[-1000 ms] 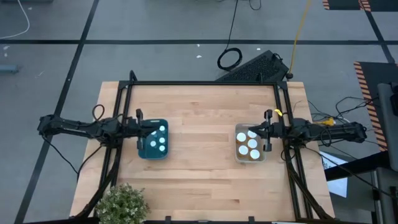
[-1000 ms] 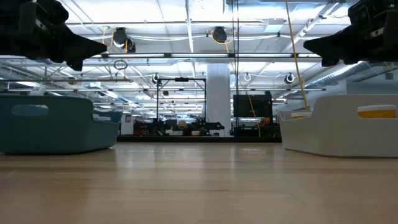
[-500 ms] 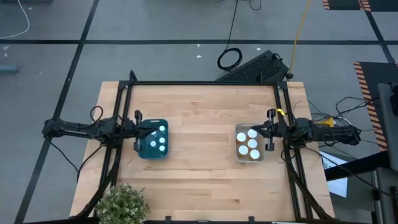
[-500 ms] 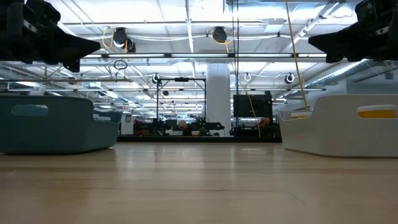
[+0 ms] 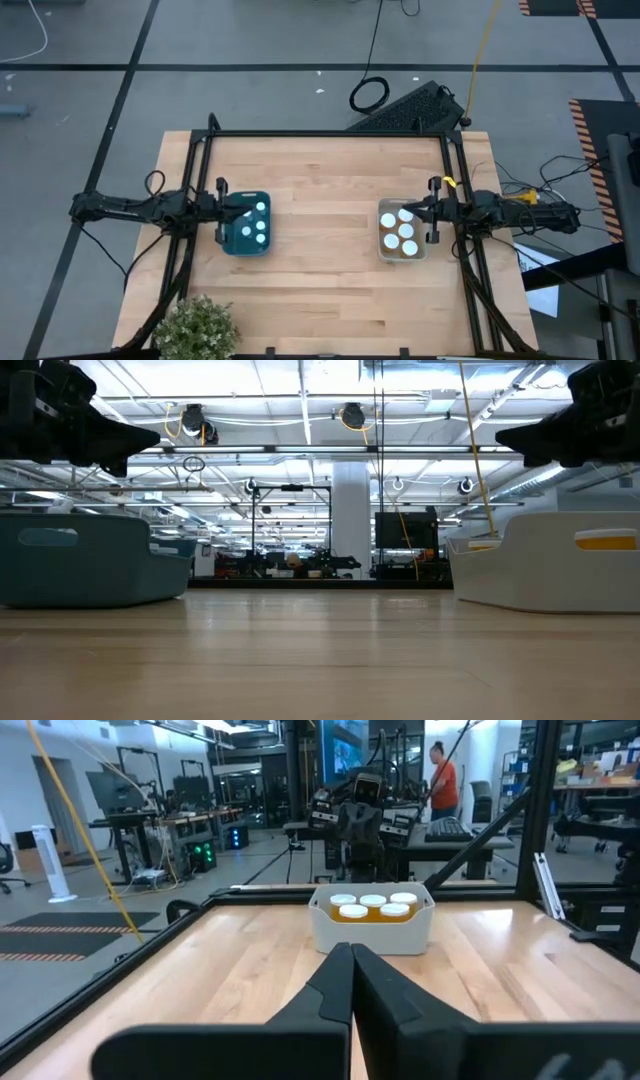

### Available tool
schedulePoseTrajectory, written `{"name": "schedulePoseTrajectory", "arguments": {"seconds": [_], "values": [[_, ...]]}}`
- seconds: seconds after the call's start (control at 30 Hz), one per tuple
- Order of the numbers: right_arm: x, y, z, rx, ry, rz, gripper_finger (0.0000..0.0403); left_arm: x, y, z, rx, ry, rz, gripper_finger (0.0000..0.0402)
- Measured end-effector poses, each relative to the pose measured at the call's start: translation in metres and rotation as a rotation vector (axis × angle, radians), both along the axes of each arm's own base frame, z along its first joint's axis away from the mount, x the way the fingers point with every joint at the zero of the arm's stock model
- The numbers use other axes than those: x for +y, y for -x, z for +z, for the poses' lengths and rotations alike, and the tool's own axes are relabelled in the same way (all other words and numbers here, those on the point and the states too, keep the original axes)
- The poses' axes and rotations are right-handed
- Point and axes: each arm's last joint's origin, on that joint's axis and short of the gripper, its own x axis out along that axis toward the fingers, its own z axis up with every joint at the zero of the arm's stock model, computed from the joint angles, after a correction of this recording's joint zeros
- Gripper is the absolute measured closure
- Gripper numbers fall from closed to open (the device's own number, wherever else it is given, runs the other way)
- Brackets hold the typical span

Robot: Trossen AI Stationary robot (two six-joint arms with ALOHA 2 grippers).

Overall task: Pick and place medicine bottles into bin by pill shape (circle, oval)
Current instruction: Return to Home Position

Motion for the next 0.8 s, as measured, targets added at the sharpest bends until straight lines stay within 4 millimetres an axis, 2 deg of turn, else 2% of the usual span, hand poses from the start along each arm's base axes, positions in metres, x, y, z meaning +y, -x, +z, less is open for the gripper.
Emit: {"name": "schedulePoseTrajectory", "arguments": {"seconds": [0.8], "values": [[0.0, -0.0003, -0.0035, 0.035, -0.021, 0.002, 0.0403, 0.0089, -0.0004, -0.0073, 0.077, -0.011, -0.043, 0.0398]]}}
